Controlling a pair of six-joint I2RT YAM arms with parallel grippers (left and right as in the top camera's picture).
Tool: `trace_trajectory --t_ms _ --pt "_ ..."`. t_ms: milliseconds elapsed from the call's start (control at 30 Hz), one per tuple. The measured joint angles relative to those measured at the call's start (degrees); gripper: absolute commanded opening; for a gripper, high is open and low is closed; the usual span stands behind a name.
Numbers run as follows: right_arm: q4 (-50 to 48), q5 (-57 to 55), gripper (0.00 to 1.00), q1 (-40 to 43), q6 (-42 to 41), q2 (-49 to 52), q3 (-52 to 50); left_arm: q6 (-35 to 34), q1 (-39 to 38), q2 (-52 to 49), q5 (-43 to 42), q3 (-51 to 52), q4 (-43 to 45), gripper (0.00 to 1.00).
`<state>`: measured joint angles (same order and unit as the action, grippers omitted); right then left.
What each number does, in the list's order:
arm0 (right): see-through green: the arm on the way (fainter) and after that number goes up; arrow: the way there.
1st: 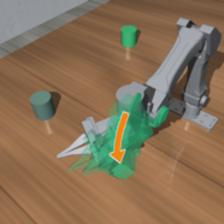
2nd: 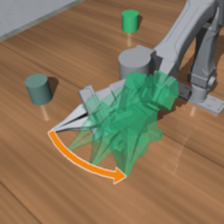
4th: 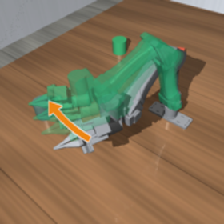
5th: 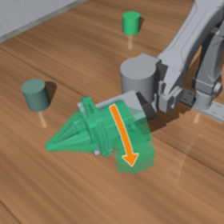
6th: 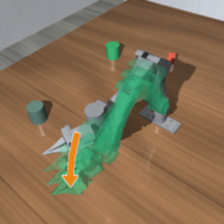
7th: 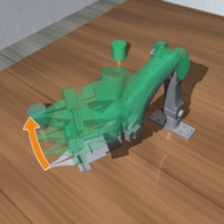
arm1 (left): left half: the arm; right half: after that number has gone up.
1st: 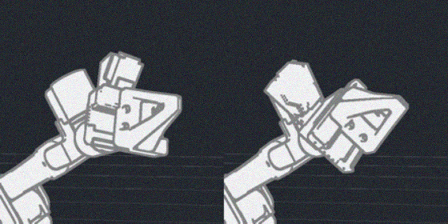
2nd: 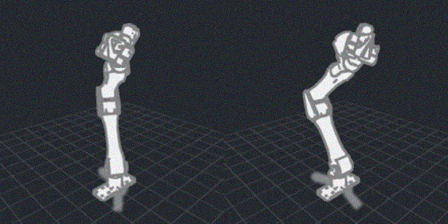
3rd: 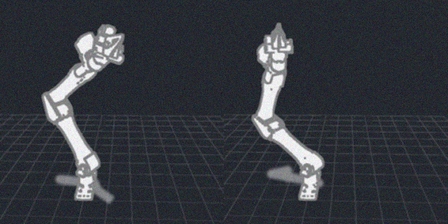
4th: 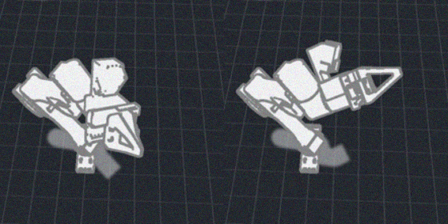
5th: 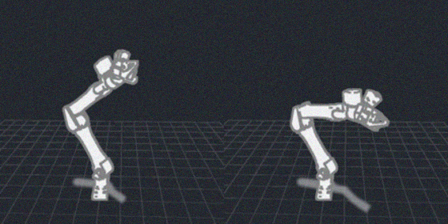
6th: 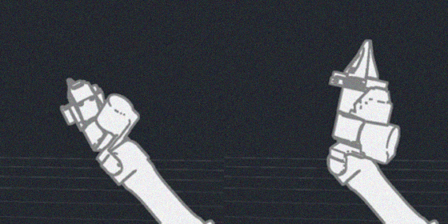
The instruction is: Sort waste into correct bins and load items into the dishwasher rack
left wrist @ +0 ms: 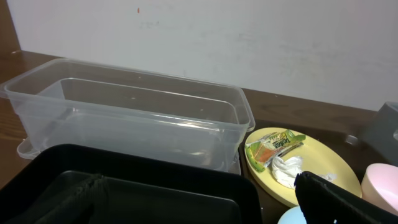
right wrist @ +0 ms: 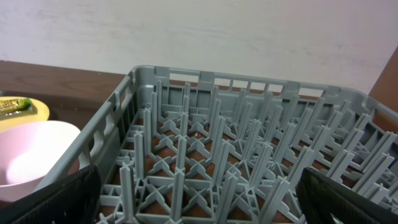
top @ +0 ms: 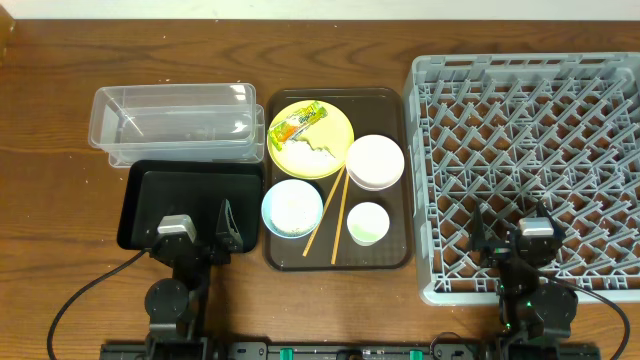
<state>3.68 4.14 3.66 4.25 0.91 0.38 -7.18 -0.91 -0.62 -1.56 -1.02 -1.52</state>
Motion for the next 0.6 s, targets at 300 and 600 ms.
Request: trace_trajectory --t_ms 300,600 --pt "0.04 -0.09 0.99 0.00 0.00 0.28 0.00 -0.02 0.00 -0.31 0.00 0.00 0.00 0.98" --pt "0.04 -0.09 0.99 0.00 0.00 0.37 0.00 -0.02 0.00 -0.31 0.00 0.00 0.00 0.98"
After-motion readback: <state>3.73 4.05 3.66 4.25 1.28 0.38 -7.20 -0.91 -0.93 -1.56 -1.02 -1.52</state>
